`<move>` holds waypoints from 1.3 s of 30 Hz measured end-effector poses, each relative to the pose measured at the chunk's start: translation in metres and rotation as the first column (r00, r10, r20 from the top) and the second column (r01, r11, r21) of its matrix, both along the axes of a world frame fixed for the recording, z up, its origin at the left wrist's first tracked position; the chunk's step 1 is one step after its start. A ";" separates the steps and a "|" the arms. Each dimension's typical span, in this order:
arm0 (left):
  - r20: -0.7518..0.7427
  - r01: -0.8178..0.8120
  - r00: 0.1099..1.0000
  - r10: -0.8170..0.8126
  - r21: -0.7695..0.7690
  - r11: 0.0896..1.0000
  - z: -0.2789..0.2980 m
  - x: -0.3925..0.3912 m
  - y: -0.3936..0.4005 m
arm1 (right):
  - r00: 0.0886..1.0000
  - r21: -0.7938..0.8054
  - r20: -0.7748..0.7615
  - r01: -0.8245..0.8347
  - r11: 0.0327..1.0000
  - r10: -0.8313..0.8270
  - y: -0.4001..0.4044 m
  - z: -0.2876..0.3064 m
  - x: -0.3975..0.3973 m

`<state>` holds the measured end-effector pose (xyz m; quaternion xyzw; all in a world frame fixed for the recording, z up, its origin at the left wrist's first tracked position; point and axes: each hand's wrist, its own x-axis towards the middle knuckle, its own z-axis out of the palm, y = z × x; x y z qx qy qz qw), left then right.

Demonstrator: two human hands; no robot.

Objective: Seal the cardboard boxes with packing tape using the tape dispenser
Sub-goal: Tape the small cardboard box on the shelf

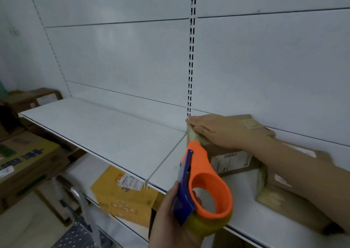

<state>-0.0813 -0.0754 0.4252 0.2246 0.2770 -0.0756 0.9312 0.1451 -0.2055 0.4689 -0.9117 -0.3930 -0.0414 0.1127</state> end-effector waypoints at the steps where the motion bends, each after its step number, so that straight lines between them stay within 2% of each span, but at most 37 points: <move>1: 0.031 -0.005 0.999 0.007 -0.053 0.999 0.001 -0.002 0.003 | 0.999 0.026 -0.024 0.028 0.999 -0.027 -0.003 -0.005 0.000; 6: 0.094 -0.043 0.994 0.049 -0.062 0.997 0.025 -0.011 0.024 | 0.986 -0.009 0.024 0.165 0.986 -0.165 0.006 -0.011 0.006; 11: 0.095 0.041 0.995 -0.033 -0.086 0.995 0.038 -0.019 0.006 | 0.953 0.001 0.166 0.256 0.967 -0.253 0.003 -0.011 -0.005; 16: 0.141 0.053 0.988 -0.056 0.027 0.998 0.022 -0.014 -0.015 | 0.920 0.031 0.181 0.347 0.937 -0.347 0.007 -0.008 -0.012; 19: 0.137 0.138 0.979 -0.149 0.086 0.987 0.004 -0.010 -0.028 | 0.909 0.050 0.159 0.383 0.922 -0.386 0.010 -0.006 -0.015; 23: 0.228 0.225 0.942 -0.247 0.120 0.967 -0.020 0.001 -0.035 | 0.895 0.078 0.205 0.388 0.918 -0.396 0.011 -0.012 -0.016; 26: 0.246 0.232 0.926 -0.287 0.231 0.945 -0.036 0.013 -0.038 | 0.932 0.129 0.029 0.354 0.926 -0.360 0.008 -0.007 -0.015; 28: 0.260 0.230 0.916 -0.304 0.279 0.932 -0.044 0.018 -0.041 | 0.950 0.238 -0.124 0.310 0.920 -0.288 0.002 0.002 -0.020; 30: 0.276 0.229 0.906 -0.322 0.321 0.919 -0.047 0.023 -0.045 | 0.957 0.347 -0.207 0.266 0.899 -0.204 -0.003 0.011 -0.035; 31: 0.287 0.233 0.899 -0.330 0.325 0.917 -0.047 0.025 -0.047 | 0.967 0.332 -0.193 0.224 0.916 -0.167 -0.002 0.013 -0.043; 33: 0.311 0.248 0.884 -0.349 0.321 0.914 -0.048 0.031 -0.054 | 0.995 0.101 -0.003 0.099 0.990 -0.099 0.003 0.015 -0.061; 35: 0.314 0.271 0.870 -0.380 0.338 0.901 -0.048 0.038 -0.062 | 0.986 -0.077 0.153 0.078 0.994 -0.065 0.010 0.012 -0.075; 39: 0.237 0.356 0.842 -0.484 0.430 0.830 -0.050 0.048 -0.058 | 0.979 -0.187 0.170 0.141 0.972 -0.109 0.008 -0.001 -0.085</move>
